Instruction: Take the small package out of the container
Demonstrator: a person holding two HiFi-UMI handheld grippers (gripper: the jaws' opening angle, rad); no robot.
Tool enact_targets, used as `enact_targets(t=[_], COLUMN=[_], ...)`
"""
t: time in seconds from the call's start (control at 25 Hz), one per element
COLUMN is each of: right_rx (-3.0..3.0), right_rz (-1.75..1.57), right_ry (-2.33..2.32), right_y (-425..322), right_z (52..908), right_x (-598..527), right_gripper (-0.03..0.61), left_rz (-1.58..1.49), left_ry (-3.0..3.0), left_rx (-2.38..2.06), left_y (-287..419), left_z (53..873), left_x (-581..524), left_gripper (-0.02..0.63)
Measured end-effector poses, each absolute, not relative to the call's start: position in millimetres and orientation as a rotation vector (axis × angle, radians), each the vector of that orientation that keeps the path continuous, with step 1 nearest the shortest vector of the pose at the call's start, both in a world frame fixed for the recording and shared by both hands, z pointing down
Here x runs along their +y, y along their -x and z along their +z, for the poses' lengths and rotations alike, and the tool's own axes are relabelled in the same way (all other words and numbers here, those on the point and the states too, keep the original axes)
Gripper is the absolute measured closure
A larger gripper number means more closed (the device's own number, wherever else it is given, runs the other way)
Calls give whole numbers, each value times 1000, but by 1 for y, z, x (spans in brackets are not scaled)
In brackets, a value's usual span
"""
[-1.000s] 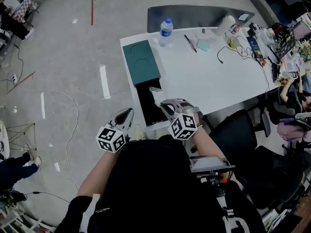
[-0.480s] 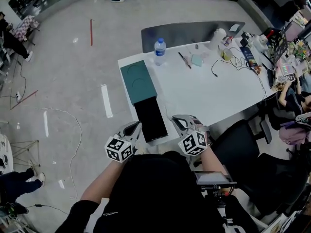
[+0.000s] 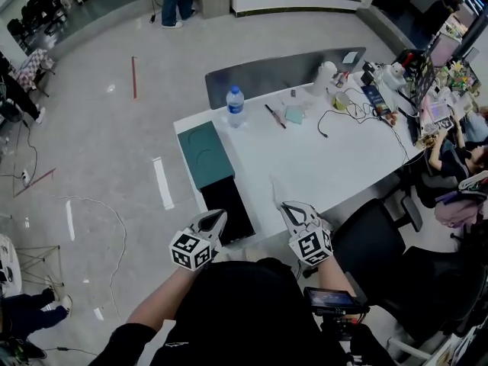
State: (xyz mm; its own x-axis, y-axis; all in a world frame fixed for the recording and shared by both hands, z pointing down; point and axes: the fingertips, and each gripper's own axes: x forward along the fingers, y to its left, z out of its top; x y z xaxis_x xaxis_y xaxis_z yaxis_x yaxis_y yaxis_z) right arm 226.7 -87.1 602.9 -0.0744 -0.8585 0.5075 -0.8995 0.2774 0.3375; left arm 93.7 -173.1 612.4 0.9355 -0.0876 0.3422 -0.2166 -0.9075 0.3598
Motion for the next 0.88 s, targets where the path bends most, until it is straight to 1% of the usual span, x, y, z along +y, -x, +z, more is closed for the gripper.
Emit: enact_targets(t=[0.24, 0.88], right_rx=[-1916, -1872], right_rz=[177, 261], right_ry=[-1720, -1934], right_y=[-247, -268], right_z=[603, 597], right_x=[-68, -34], right_gripper=[552, 554], left_rz=[466, 510], left_ry=[-2709, -2737], left_rx=[-145, 29], left_y=[-114, -150], left_z=[611, 609], left_x=[-164, -141], left_gripper=[606, 606])
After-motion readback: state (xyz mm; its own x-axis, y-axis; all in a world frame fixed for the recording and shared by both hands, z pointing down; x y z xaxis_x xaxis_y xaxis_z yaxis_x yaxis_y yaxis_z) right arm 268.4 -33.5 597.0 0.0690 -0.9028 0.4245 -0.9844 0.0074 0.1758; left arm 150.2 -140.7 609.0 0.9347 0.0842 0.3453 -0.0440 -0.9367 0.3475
